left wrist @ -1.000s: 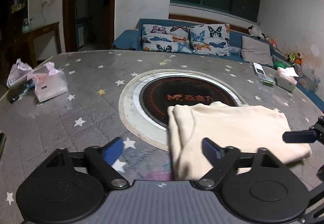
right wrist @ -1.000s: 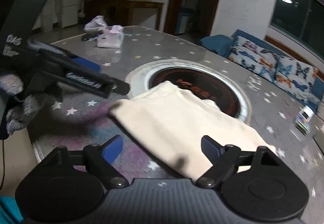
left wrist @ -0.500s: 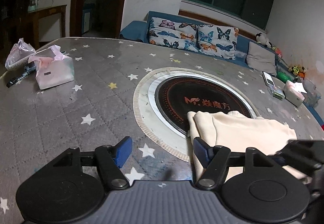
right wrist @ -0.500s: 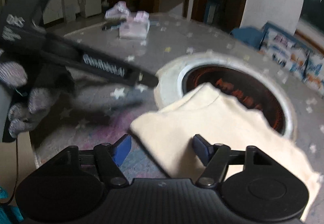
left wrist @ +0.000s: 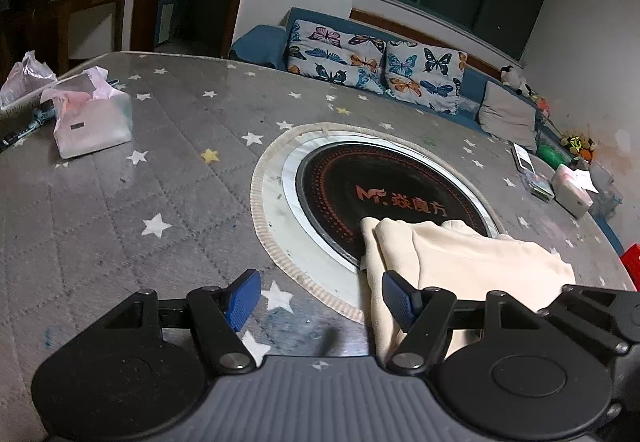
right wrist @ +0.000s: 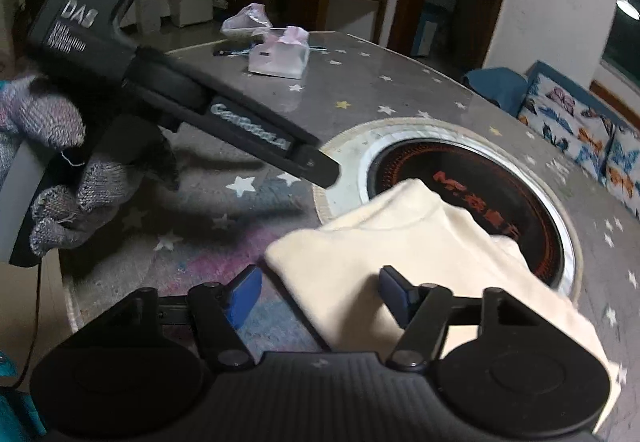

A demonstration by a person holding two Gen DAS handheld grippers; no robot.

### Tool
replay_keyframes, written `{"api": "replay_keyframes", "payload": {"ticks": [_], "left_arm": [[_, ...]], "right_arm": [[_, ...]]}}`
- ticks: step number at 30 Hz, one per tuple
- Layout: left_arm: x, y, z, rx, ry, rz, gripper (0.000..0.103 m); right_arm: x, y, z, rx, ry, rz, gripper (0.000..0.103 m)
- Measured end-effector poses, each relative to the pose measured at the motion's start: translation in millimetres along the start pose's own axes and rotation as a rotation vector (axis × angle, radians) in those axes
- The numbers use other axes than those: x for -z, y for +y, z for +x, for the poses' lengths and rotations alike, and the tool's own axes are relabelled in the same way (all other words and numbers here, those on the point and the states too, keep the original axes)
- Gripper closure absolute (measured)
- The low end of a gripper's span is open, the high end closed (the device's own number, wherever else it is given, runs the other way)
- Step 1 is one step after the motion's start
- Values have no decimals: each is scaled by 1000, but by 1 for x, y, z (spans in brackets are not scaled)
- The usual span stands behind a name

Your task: Fold clothes

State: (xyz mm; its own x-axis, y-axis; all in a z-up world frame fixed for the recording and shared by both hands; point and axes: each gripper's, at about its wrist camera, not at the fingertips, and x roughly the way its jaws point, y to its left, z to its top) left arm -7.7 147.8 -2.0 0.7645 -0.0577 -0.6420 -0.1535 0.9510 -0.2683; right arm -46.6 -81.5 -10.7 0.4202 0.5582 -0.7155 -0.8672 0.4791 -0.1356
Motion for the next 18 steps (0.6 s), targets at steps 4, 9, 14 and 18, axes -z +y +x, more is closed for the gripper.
{"api": "replay_keyframes", "payload": {"ticks": [4, 9, 14, 18], "left_arm": [[0, 3, 3, 27, 40, -56, 33], [-1, 12, 9, 87, 90, -208, 32], [-2, 17, 17, 160, 134, -375, 32], [-3, 13, 25, 202, 157, -449, 32]], "right_arm": [[-4, 9, 13, 34, 9, -74, 47], [-8, 0, 12, 14, -6, -38, 79], [-8, -20, 1, -30, -41, 74, 91], [-8, -33, -12, -62, -80, 137, 92]]}}
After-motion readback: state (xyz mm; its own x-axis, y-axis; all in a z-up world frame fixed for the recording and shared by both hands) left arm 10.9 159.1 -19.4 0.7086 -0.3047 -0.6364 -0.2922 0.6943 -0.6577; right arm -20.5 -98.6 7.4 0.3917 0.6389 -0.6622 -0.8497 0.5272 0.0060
